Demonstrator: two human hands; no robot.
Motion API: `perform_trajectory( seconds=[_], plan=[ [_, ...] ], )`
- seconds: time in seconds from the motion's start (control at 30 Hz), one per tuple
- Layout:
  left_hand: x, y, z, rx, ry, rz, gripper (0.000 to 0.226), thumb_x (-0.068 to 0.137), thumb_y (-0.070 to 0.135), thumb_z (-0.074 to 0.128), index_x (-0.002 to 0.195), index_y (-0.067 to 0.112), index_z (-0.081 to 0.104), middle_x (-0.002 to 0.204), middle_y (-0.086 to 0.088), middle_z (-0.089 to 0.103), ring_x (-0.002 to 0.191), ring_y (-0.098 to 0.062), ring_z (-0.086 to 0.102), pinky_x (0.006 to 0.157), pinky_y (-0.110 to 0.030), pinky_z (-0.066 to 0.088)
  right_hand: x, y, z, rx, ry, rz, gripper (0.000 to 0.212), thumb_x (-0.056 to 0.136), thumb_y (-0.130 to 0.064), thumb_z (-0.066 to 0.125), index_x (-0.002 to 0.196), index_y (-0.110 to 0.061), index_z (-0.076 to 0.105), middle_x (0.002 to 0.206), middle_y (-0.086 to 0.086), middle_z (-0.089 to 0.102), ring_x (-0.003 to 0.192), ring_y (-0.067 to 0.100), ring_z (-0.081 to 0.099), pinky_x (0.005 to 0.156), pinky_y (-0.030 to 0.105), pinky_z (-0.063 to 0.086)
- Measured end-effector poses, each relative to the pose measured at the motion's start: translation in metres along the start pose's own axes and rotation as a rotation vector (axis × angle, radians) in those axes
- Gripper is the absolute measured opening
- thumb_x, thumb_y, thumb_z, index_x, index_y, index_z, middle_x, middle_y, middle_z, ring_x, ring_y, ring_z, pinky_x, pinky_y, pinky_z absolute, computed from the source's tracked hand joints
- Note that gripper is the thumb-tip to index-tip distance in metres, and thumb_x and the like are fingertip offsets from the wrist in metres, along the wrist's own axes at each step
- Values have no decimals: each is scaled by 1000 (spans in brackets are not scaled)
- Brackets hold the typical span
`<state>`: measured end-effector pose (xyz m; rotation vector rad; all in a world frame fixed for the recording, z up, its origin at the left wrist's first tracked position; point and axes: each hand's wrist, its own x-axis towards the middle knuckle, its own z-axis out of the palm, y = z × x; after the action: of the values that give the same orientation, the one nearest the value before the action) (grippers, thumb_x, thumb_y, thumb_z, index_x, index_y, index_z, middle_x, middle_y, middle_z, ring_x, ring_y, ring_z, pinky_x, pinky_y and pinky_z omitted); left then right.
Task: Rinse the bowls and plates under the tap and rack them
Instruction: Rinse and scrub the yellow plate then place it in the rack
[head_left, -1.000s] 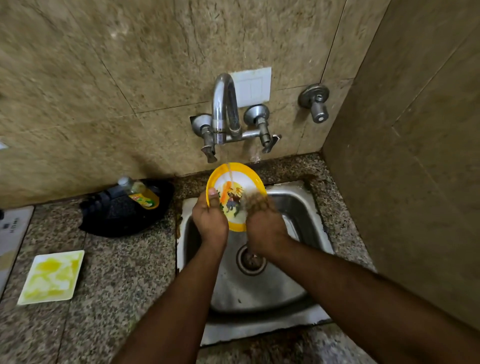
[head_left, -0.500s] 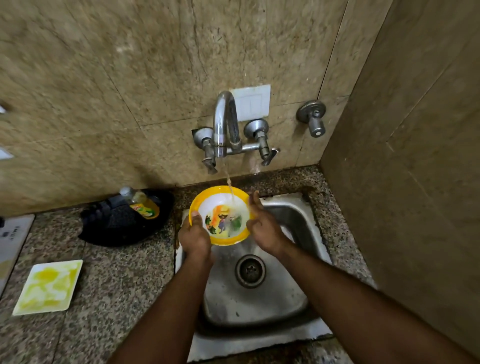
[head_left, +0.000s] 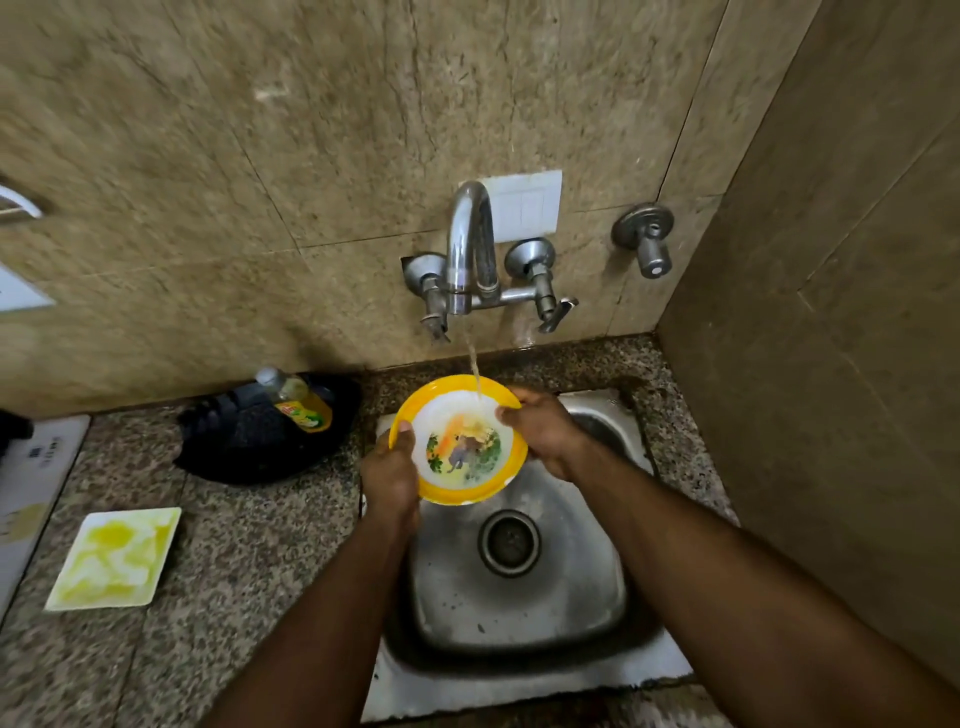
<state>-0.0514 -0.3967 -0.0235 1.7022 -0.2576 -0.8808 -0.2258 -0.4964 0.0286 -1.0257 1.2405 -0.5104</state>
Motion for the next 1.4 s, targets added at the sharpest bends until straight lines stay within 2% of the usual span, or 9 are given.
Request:
perform_trajectory(
  seconds=[0.1, 0.17, 0.33, 0.5, 0.6, 0.87, 1.1, 1.2, 1.4],
  plan=[
    [-19, 15, 13, 605, 33, 306, 44, 96, 48, 61, 122, 14, 69, 109, -17, 74, 100, -41, 70, 84, -40, 55, -6, 3, -4, -44, 143, -140, 28, 96, -4, 64, 123, -10, 70, 110, 10, 73, 109, 34, 69, 95, 47, 56],
    [-29, 21, 34, 710, 32, 318, 46, 100, 30, 55, 142, 12, 53, 122, -20, 68, 106, -43, 66, 85, -43, 53, -12, -1, -4, -205, 231, -248, 24, 97, -13, 65, 120, -13, 74, 108, 5, 74, 109, 28, 68, 97, 36, 53],
    [-33, 22, 78, 493, -156, 289, 53, 99, 50, 37, 122, 12, 67, 117, -16, 71, 107, -37, 66, 89, -39, 49, -33, -2, -21, -550, 297, -375, 28, 99, -30, 58, 122, -24, 72, 115, 2, 75, 107, 24, 67, 91, 32, 52],
    [-19, 33, 92, -36, -347, -99, 12, 90, 21, 78, 92, 10, 73, 101, -15, 76, 99, -31, 69, 98, -48, 56, -38, 6, -57, -412, 352, -376, 33, 92, -35, 57, 115, -21, 75, 101, -1, 78, 95, 20, 71, 90, 39, 57],
    [-19, 28, 95, 69, -297, -133, 25, 78, 37, 88, 79, 16, 77, 97, -15, 79, 92, -31, 73, 92, -49, 60, -36, 5, -59, -412, 425, -376, 31, 96, -30, 61, 120, -16, 74, 107, 3, 77, 98, 22, 71, 91, 38, 57],
    [-17, 15, 68, -206, -446, -179, 32, 99, -3, 56, 130, -1, 64, 123, -21, 71, 100, -33, 71, 84, -43, 62, -32, 9, -46, -237, 551, -356, 31, 96, -31, 62, 120, -14, 74, 108, 4, 77, 99, 25, 71, 91, 44, 58],
    [-25, 4, 62, -143, -23, -160, 24, 103, 23, 61, 91, 5, 72, 78, -3, 70, 73, -18, 64, 64, -22, 54, -33, 14, -10, -157, 523, -395, 28, 101, -24, 61, 124, -12, 72, 115, 4, 74, 108, 21, 66, 98, 36, 52],
    [-22, -1, 44, -160, 71, -97, 33, 99, 33, 67, 74, 12, 75, 78, -2, 75, 82, -25, 68, 80, -40, 59, -28, 13, -4, 6, 387, -318, 26, 102, -15, 61, 125, -9, 70, 110, 2, 71, 108, 23, 66, 96, 38, 53],
    [-25, 11, -1, -231, -289, 26, 14, 101, 13, 61, 105, 12, 75, 102, -17, 75, 86, -28, 68, 78, -42, 56, -15, 19, -5, 284, 237, -102, 29, 103, -17, 59, 131, -12, 65, 124, 11, 71, 102, 24, 68, 83, 34, 55]
  ],
)
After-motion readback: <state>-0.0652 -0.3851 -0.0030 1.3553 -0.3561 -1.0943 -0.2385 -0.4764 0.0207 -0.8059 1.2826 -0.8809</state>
